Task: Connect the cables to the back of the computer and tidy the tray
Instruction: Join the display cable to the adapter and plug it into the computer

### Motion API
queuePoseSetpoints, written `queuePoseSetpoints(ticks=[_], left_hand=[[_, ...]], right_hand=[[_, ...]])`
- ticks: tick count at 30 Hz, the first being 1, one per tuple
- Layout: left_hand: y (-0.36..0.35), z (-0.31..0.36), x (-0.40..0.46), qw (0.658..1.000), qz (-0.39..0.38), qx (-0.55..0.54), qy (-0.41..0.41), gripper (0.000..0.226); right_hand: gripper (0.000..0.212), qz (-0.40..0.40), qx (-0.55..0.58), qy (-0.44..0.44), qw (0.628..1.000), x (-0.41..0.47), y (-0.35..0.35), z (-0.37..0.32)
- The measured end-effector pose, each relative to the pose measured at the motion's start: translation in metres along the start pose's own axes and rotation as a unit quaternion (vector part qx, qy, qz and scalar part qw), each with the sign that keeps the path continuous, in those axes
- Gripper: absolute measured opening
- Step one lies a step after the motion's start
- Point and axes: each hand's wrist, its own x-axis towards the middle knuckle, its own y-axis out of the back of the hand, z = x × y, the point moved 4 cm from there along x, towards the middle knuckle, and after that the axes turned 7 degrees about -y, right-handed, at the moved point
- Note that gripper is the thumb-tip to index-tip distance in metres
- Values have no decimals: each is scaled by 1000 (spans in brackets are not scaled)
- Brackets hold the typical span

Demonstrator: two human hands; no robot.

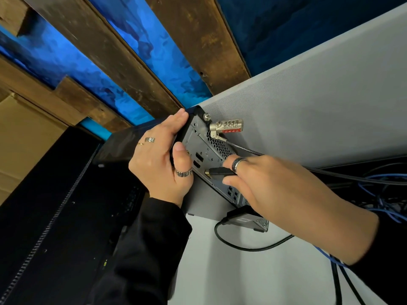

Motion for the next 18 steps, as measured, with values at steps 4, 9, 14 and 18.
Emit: queuePoseSetpoints(ticks=[4, 9, 14, 18], left_hand=[[-1, 1, 1, 1000, 3, -1, -3, 51], [-2, 2, 1, 1000, 7, 8, -7, 48], [-2, 2, 2, 1000, 13, 9, -2, 51], [-2, 1, 2, 999, 23, 24, -3, 60]], right_hand=[[26, 4, -27, 2, 1000, 3, 4, -4], [33, 0, -38, 5, 999, 7, -2, -10], [11, -17, -18, 10, 1000, 11, -3, -6], [29, -16, -13, 50, 999, 12, -3, -10]])
